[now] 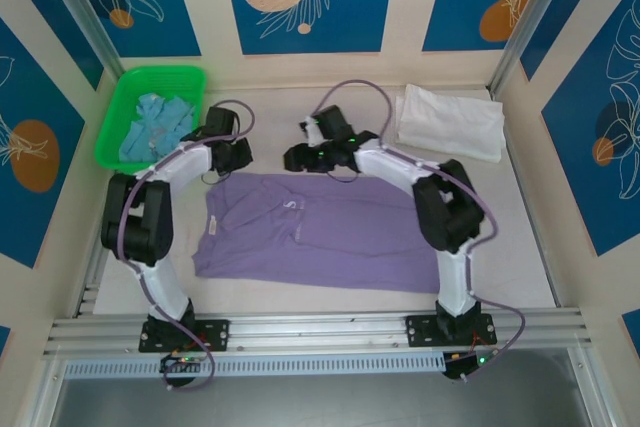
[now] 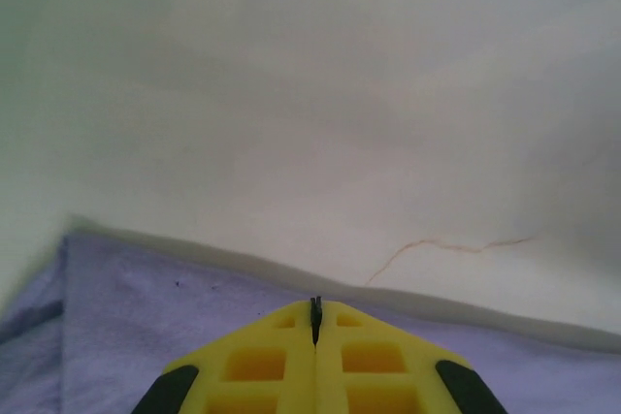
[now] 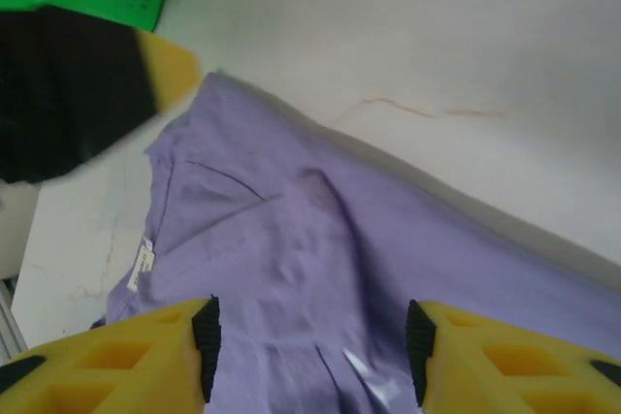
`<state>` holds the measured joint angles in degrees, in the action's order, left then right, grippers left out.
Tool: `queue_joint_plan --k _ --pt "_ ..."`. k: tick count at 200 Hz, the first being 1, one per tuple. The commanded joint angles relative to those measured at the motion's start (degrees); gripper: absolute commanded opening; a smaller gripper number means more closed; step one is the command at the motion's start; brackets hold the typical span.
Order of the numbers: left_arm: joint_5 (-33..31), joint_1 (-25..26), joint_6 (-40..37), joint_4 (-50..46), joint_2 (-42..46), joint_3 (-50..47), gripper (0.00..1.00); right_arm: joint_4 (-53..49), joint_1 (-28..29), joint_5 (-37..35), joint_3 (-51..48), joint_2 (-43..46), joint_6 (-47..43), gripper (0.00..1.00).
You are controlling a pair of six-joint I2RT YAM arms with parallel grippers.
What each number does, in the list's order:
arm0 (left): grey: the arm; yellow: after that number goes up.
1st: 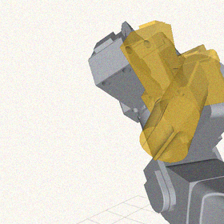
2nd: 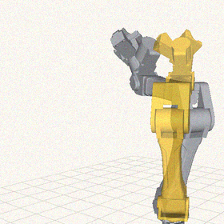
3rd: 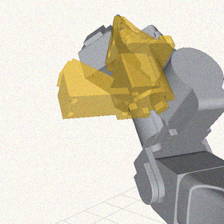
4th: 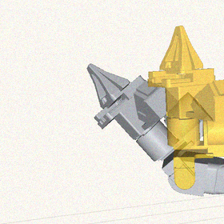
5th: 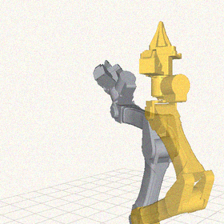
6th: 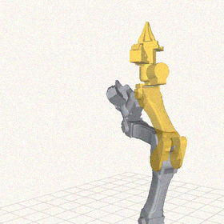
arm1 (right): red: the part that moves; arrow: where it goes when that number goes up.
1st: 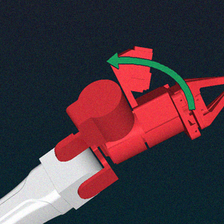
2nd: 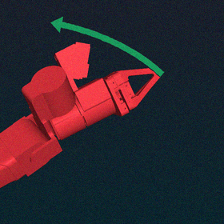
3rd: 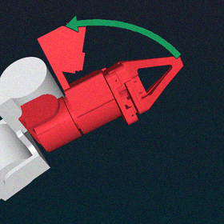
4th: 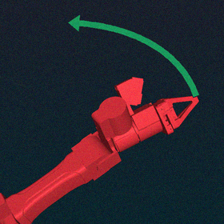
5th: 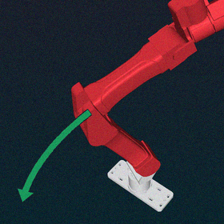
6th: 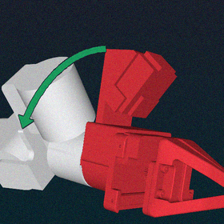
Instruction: Fold and stack the t-shirts
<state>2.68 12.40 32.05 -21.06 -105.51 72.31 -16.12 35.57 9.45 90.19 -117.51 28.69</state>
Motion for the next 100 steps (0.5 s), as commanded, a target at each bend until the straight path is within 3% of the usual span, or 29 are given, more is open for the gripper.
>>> queue_joint_plan --k 1,52,100 --pt "2.24 -0.53 1.32 2.25 -2.08 -1.60 0.00 -6.14 1.53 0.74 9.20 -7.30 -5.14 0.54" --pt "0.86 -2.48 4.01 1.76 -4.80 -1.45 0.00 -12.06 4.59 0.04 23.76 -18.42 -7.48 0.52" --pt "2.33 -4.31 5.83 1.72 -6.94 -1.13 0.00 -14.91 5.08 0.29 29.23 -22.82 -8.65 0.51"
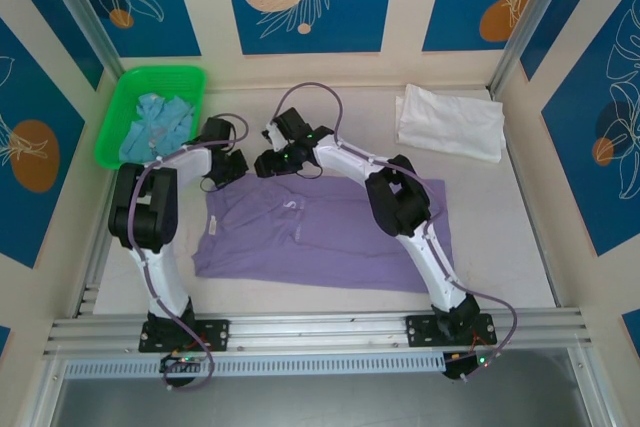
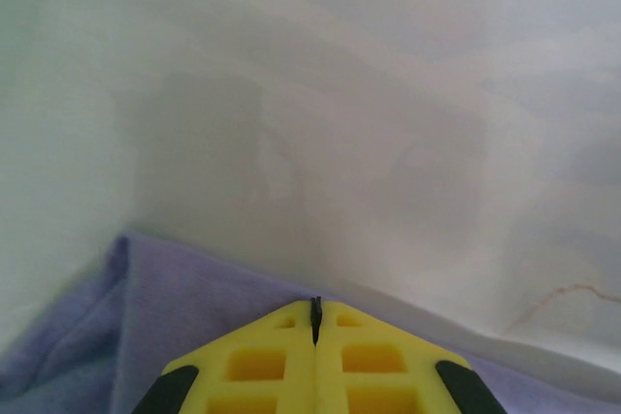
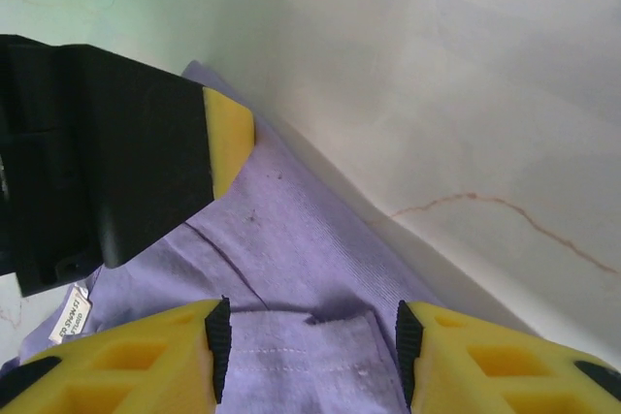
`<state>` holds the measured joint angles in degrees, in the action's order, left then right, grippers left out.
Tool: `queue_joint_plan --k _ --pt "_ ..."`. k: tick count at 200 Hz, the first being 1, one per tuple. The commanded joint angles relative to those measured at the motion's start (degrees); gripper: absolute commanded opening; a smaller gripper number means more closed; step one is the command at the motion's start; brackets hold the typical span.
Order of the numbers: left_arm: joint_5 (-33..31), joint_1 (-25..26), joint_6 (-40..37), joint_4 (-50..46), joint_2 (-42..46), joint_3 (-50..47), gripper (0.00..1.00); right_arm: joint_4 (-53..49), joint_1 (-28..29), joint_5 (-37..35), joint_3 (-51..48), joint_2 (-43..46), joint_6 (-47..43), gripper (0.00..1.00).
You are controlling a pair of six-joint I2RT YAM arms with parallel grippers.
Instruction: Fold and stack the t-shirts
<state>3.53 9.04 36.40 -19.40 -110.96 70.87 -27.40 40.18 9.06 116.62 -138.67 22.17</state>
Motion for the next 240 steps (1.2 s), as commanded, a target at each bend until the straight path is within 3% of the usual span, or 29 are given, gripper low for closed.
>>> queue_joint_plan --k 1,78,112,171,192,216,240 --pt "1.48 -0.95 1.48 -0.03 -1.48 0.31 0.00 -3.63 0.53 0.69 2.77 -1.72 -2.18 0.51" --pt "1.65 -0.95 1.61 -0.41 -2.41 1.07 0.00 -4.20 1.21 1.69 3.52 -3.59 -3.32 0.50" --pt "1.67 -0.94 1.61 -0.79 -2.86 1.46 0.00 -4.33 1.39 3.21 3.80 -3.98 -3.54 0.41" --pt "1.37 -0.98 1.66 -0.82 -2.60 1.25 0.00 -4.11 1.56 4.65 3.18 -3.73 -3.32 0.16" --pt "1.26 -0.96 1.72 -0.67 -2.43 1.16 0.00 -4.24 1.55 4.48 3.06 -3.45 -3.41 0.17" --pt "1.30 -1.03 1.74 -0.70 -2.42 1.02 0.00 -4.64 1.64 3.80 3.17 -3.44 -3.72 0.30" --pt "1.32 -1.00 1.74 -0.58 -2.40 0.98 0.00 -4.86 1.65 2.75 3.22 -3.61 -4.31 0.34"
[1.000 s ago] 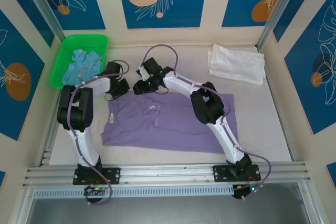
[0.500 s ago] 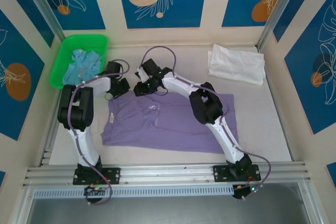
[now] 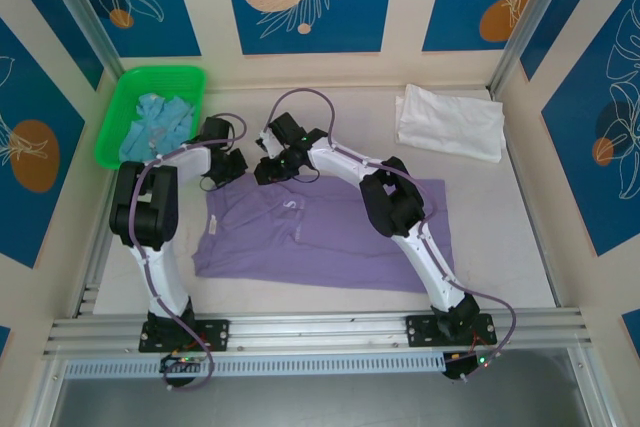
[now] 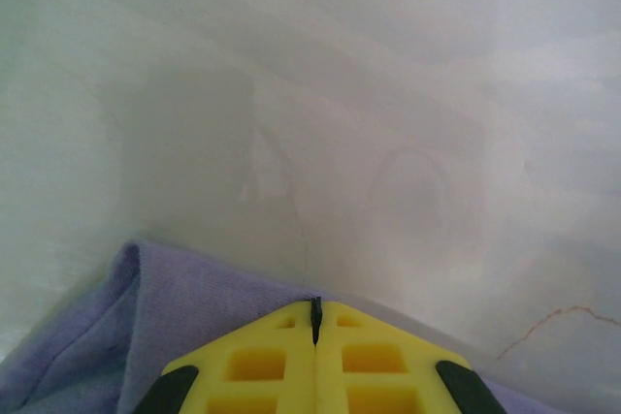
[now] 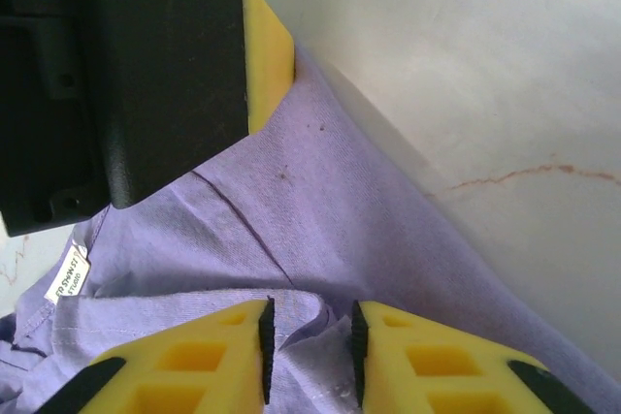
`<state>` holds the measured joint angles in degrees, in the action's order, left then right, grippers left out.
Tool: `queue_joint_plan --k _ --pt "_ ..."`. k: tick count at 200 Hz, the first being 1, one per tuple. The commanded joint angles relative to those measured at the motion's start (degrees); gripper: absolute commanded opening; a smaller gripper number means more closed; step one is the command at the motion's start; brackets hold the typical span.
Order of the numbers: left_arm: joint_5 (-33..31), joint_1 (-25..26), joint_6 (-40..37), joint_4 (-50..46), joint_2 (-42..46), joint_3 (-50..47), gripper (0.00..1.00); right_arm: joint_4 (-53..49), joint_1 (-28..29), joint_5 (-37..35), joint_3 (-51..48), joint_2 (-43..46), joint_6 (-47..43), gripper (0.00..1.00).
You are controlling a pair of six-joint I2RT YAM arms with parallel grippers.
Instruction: Fold and stack the t-shirts
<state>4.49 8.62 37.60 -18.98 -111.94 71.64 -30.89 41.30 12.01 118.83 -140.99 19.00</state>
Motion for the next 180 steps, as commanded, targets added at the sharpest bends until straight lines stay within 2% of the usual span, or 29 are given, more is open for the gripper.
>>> queue_joint_plan --k 1,70,115,153,180 --pt "0.35 -0.56 0.54 -1.03 -1.43 0.24 0.00 -1.36 0.54 -0.21 1.03 -1.30 -1.20 0.35" --pt "0.44 -0.54 0.54 -0.84 -1.26 0.02 0.00 -2.25 0.60 -0.92 0.29 -1.48 -2.17 0.39" --pt "0.35 -0.53 0.54 -0.71 -1.08 -0.12 0.00 -0.80 0.67 -1.46 -0.91 -0.42 -2.01 0.14" --pt "-0.17 -0.52 0.74 -0.93 -1.00 -0.14 0.00 0.26 0.60 -0.39 -3.79 2.82 -1.63 0.04" --pt "-0.27 -0.49 0.83 -0.90 -1.08 -0.18 0.00 3.33 0.89 0.60 -10.45 8.18 -0.82 0.02"
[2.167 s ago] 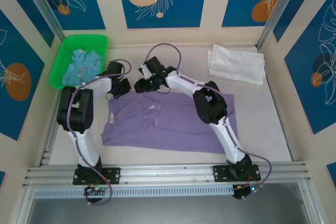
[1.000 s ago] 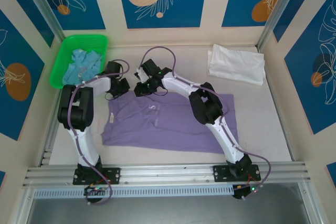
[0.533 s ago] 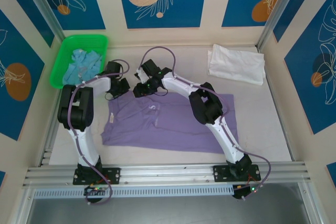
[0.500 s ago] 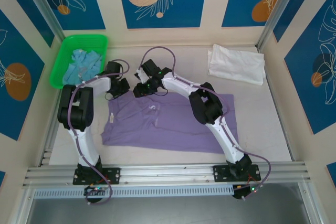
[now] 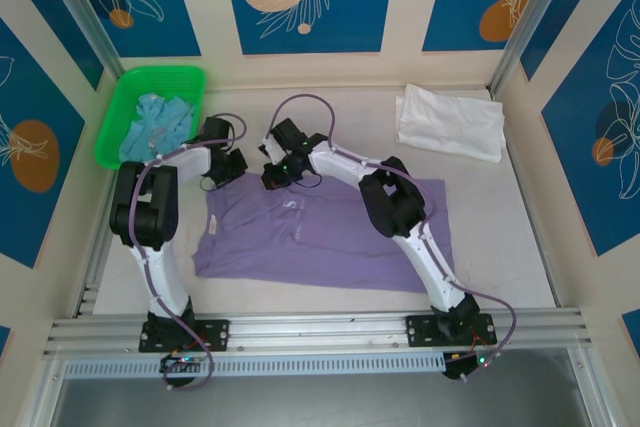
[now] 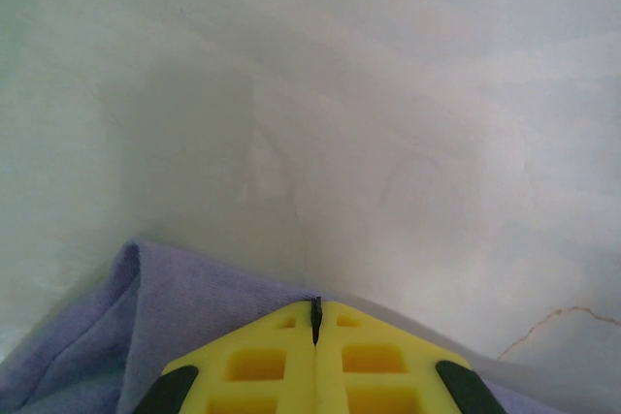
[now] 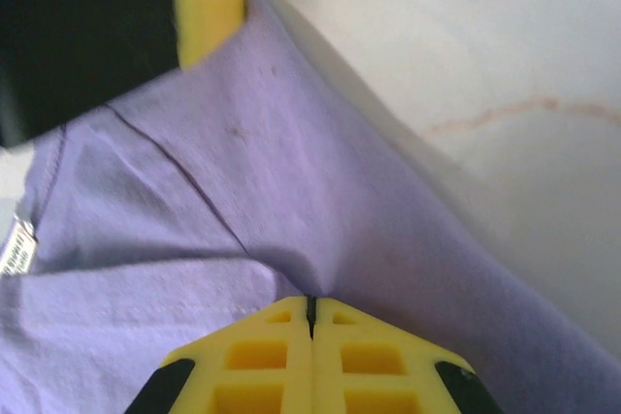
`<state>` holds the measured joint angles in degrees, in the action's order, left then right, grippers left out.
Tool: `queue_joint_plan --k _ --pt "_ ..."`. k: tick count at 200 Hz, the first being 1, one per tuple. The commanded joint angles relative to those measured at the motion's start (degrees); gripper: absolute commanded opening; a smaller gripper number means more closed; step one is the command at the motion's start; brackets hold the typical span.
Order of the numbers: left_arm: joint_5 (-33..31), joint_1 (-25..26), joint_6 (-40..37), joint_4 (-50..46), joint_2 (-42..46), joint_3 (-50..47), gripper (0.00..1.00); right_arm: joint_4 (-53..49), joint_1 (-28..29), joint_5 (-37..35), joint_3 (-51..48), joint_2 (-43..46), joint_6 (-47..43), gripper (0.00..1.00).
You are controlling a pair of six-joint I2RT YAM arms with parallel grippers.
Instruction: Fold and stack the t-shirts
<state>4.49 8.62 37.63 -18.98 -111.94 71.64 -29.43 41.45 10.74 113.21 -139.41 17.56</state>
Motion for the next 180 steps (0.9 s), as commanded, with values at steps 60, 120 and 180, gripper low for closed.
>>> queue_joint_plan --k 60,120,180 --pt "-0.27 -0.48 0.70 -1.07 -1.11 -0.08 0.00 6.73 1.75 3.83 -19.18 16.85 2.27 0.01" --pt "-0.40 -0.51 0.84 -1.04 -1.02 -0.25 0.00 4.56 2.49 3.84 -27.92 22.13 0.75 0.01" --pt "-0.54 -0.51 0.87 -1.21 -1.08 -0.18 0.00 4.09 2.41 5.23 -33.89 24.75 -0.54 0.01"
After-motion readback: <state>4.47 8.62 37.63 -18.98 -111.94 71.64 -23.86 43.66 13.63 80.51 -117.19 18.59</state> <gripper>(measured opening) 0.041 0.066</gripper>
